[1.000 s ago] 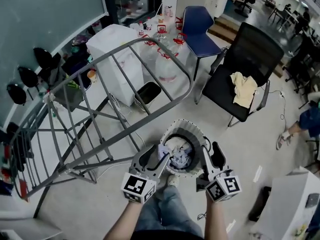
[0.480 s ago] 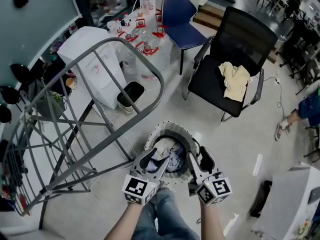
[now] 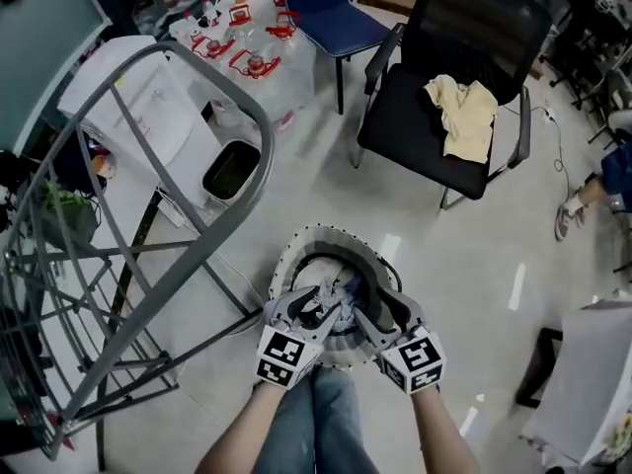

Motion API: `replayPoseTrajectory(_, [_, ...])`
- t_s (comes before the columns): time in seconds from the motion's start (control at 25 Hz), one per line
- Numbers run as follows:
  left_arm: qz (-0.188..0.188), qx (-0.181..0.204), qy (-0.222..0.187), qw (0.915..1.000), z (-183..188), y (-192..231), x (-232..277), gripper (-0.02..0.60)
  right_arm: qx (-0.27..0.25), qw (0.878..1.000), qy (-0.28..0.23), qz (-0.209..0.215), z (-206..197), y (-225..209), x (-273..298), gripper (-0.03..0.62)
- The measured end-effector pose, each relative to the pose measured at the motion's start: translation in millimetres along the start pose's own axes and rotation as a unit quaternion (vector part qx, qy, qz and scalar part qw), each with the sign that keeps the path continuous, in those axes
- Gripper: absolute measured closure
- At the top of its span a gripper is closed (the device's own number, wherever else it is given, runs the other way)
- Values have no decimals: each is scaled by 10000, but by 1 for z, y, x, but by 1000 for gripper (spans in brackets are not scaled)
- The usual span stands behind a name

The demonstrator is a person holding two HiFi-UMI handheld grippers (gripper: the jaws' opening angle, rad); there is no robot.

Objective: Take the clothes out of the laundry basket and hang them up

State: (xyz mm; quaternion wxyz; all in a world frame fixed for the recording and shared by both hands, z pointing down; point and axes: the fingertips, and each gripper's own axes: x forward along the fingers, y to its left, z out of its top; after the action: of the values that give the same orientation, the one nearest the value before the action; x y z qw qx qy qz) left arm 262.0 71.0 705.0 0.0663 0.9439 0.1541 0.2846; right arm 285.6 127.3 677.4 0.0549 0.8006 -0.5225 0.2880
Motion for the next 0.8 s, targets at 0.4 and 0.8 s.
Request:
replayPoseTrajectory(0.4, [-749,989,1588,9795,-116,-2,84,371,-1893,9667,1570,710,-123,-15,65,381])
replayPoseTrajectory(0.8, [-1125,2334,2634,9292,-203,9,138,371,-4129,8467,3050,1402,-219,-29,109,381])
